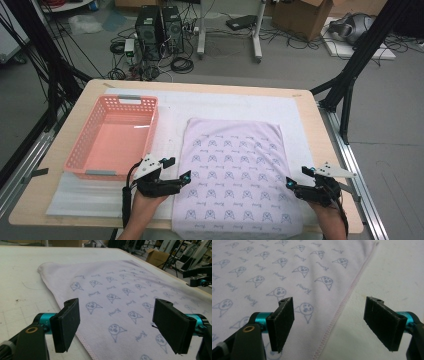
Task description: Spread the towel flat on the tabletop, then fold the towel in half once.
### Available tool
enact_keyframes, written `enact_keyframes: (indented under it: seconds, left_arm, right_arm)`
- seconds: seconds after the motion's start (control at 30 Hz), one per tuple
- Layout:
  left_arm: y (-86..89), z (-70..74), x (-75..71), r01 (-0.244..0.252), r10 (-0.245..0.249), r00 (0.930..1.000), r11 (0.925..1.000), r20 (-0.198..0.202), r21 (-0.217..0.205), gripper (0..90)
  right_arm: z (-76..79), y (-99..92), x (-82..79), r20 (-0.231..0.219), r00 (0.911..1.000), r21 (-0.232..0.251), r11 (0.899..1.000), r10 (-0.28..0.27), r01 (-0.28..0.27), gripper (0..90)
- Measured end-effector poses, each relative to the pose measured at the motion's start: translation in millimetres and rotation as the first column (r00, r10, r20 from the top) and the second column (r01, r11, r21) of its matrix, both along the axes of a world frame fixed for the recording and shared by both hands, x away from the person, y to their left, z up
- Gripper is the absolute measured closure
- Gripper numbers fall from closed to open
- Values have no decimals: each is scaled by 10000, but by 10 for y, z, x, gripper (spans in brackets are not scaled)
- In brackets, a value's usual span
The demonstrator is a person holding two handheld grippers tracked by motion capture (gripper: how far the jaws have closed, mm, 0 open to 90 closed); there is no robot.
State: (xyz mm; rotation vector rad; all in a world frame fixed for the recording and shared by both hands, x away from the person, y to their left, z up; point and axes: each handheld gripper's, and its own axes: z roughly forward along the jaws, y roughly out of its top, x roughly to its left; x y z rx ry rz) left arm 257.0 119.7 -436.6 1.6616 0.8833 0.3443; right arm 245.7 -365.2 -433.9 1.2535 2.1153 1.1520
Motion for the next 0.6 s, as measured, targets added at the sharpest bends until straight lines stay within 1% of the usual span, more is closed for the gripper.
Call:
enact_keyframes:
  seconds: [0.07, 0.17, 0.27, 0.37, 0.47, 0.6]
  left_arm:
    - [-13, -6, 14, 47, -47, 10000, 10000, -40, 35, 226]
    - [-28, -15, 34, 131, -130, 9997, 9999, -204, 61, 225]
    - [-37, -21, 46, 91, -88, 9996, 9999, -278, 101, 226]
    - [-36, -29, 58, 95, -87, 9993, 9998, -363, 198, 226]
    - [-31, -31, 73, 76, -69, 9991, 9998, -408, 179, 226]
    - [-9, -31, 105, 11, -1, 9984, 9998, -561, 180, 230]
  right_arm:
    - [0, 6, -7, -37, 10000, -3, 10000, -4, 4, 235]
    - [-1, 10, -22, -87, 10000, 28, 10000, -4, 4, 234]
    - [-12, -12, -27, -64, 10000, 1, 10000, 20, -20, 235]
    - [-16, -21, -22, -128, 9999, 76, 10000, -53, 54, 234]
    - [-20, -16, -18, -178, 9998, 64, 10000, -44, 46, 235]
    - [-22, -31, -9, -185, 9998, 74, 9999, -87, 88, 235]
